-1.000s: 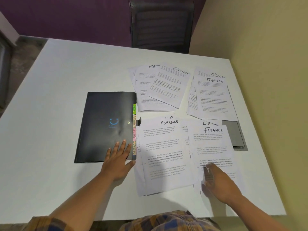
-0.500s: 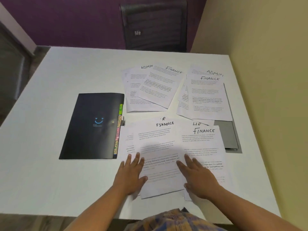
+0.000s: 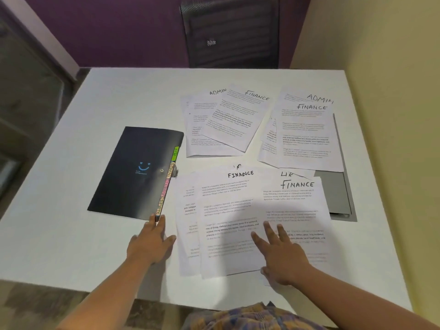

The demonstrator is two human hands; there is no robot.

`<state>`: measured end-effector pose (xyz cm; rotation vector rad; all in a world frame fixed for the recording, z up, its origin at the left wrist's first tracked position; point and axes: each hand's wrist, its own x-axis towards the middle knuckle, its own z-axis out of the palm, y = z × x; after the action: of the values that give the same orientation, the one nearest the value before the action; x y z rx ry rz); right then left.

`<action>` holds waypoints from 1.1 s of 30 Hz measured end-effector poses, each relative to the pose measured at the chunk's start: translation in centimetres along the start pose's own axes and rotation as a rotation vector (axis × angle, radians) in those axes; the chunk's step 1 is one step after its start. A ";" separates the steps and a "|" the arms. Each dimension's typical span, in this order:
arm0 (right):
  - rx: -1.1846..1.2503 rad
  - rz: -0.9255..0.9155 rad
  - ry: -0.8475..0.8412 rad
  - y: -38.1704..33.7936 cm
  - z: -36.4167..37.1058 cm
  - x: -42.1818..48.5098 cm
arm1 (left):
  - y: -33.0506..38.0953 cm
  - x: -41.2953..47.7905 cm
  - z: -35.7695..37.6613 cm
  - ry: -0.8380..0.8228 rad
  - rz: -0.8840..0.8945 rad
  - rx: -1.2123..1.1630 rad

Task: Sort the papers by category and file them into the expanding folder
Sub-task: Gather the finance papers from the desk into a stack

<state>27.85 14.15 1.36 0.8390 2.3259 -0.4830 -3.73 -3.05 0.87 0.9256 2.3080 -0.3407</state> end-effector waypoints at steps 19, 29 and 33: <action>0.116 0.199 -0.028 -3.2 -0.8 0.1 | -3.9 4.6 -1.3 0.248 0.088 -0.007; 0.129 0.159 0.023 -2.6 -0.5 -0.6 | -2.0 2.8 -2.4 0.374 0.121 -0.162; 0.073 0.126 0.064 -2.4 -0.4 -0.9 | 3.7 -2.2 -2.4 0.267 0.133 -0.582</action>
<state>26.64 12.20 2.51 1.0423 2.3078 -0.4955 -1.01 -0.49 4.06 0.8473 2.3569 0.5175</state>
